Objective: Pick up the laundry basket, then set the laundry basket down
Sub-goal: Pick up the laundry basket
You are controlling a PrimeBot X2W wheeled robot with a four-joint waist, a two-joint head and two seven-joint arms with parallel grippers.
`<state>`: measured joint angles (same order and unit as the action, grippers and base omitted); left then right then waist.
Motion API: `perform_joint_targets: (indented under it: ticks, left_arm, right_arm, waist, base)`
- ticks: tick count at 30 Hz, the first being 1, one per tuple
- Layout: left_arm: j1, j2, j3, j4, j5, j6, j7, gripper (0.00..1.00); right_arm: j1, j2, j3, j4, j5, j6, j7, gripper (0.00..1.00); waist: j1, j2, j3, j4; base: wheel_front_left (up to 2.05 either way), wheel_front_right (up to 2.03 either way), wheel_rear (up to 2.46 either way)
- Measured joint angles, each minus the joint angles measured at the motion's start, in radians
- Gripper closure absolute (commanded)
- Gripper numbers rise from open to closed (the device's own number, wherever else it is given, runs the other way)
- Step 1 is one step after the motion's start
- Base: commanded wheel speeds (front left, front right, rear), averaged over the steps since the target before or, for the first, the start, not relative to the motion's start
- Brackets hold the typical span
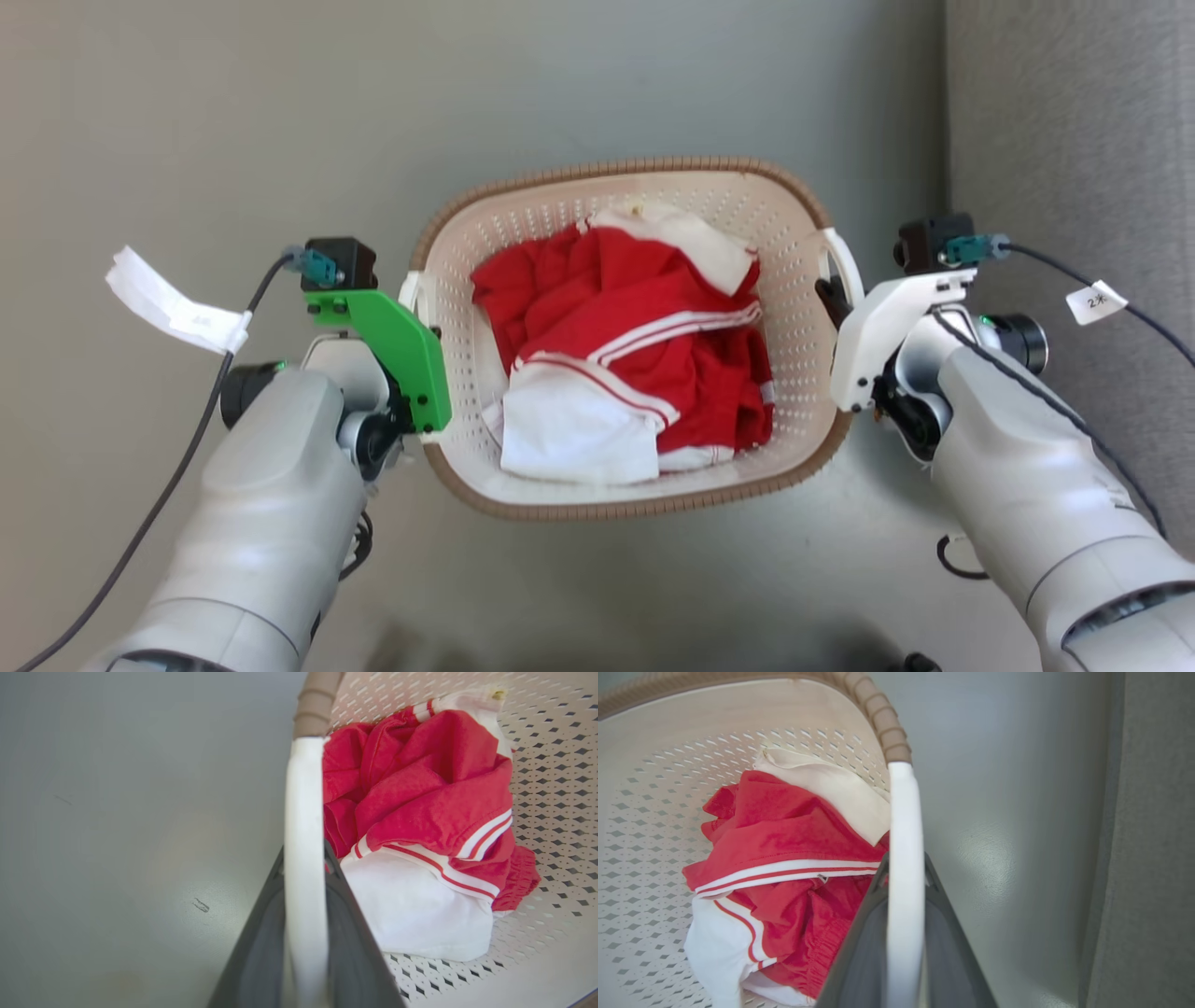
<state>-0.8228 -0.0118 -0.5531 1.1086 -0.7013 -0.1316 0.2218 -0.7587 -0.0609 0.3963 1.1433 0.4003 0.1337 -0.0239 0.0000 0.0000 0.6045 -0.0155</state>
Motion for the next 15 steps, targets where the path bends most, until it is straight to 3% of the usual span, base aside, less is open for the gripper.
perform_joint_targets:
  ticks: [15]
  left_arm:
    - [0.080,-0.002,-0.027,0.046,-0.035,0.000,0.048,1.00]
  right_arm:
    - [0.087,0.024,0.026,0.045,0.064,0.000,0.039,1.00]
  waist:
    - [0.0000,0.0000,-0.176,-0.010]
  base:
    - [0.00,0.00,0.00]
